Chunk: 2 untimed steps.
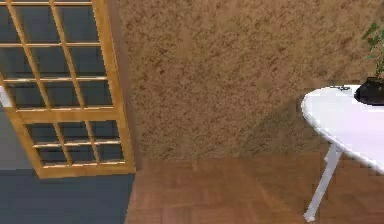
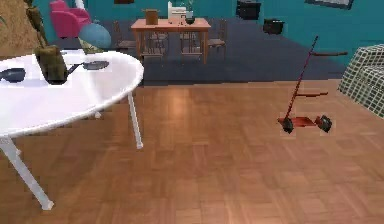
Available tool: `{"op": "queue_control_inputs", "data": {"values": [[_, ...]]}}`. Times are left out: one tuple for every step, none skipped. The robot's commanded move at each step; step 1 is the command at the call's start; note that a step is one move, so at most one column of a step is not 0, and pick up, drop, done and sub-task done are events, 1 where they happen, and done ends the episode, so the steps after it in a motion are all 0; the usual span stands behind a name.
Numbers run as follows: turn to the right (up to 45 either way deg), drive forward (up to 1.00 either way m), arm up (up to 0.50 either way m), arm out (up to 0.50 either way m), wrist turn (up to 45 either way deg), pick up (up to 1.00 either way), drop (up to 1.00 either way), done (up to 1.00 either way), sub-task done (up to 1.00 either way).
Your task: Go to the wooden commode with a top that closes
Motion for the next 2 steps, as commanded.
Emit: {"op": "queue_control_inputs", "data": {"values": [[36.0,0.0,0.0,0.0,0.0,0.0,0.0,0.0,0.0],[0.0,0.2,0.0,0.0,0.0,0.0,0.0,0.0,0.0]]}}
